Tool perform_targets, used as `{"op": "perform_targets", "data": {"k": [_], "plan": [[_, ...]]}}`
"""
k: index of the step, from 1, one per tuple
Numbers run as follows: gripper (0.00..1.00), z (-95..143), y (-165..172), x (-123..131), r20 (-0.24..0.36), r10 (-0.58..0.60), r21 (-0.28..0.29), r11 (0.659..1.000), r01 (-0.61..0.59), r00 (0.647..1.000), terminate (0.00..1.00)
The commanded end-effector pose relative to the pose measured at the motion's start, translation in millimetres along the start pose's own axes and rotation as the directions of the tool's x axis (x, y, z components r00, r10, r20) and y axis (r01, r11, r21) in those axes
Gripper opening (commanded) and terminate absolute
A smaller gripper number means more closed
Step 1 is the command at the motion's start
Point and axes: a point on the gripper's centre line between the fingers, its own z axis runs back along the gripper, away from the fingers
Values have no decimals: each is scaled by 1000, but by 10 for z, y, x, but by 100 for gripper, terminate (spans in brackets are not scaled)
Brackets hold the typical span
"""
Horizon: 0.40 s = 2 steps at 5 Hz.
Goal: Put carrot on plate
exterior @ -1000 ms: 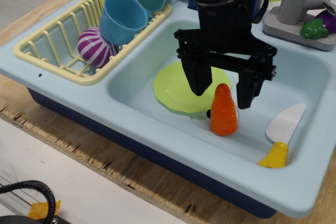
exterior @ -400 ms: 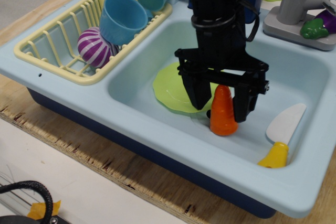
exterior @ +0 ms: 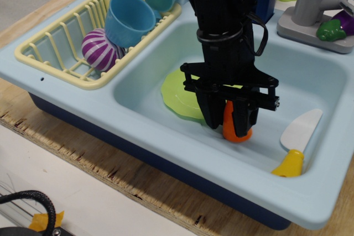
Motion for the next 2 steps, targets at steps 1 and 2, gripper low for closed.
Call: {"op": "perform_targets", "data": {"k": [1, 2], "plan": [[0, 399, -97, 56, 61, -1, 75, 997, -3, 998, 0], [0, 595, -11, 135, 91, -12, 116, 993, 2, 996, 0]]}}
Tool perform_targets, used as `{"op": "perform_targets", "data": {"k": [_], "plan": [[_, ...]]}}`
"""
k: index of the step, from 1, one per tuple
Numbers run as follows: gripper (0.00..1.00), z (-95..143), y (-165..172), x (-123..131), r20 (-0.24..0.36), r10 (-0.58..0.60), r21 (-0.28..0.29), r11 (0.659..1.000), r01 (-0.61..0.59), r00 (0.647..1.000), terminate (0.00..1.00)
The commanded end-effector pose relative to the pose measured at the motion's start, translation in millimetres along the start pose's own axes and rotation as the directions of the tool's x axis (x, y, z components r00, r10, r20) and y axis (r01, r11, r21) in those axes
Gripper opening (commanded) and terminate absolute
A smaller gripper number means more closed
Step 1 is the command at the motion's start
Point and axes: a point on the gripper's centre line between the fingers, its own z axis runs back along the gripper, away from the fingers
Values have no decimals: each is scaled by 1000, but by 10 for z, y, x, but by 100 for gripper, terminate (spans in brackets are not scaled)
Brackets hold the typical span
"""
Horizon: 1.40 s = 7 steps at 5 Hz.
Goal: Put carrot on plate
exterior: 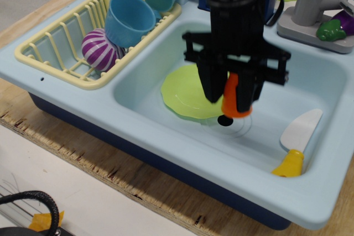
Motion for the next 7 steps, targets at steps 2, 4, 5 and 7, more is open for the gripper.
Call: {"op": "perform_targets", "data": {"k": [2, 4, 5, 7], "plan": [[0, 126, 348, 266, 180, 32, 51, 998, -42, 983, 0], [0, -12, 590, 340, 166, 64, 41, 997, -72, 984, 0], [100, -32, 662, 316, 132, 73, 20, 997, -76, 989, 0], [100, -32, 662, 316, 132, 73, 20, 997, -76, 989, 100]]}}
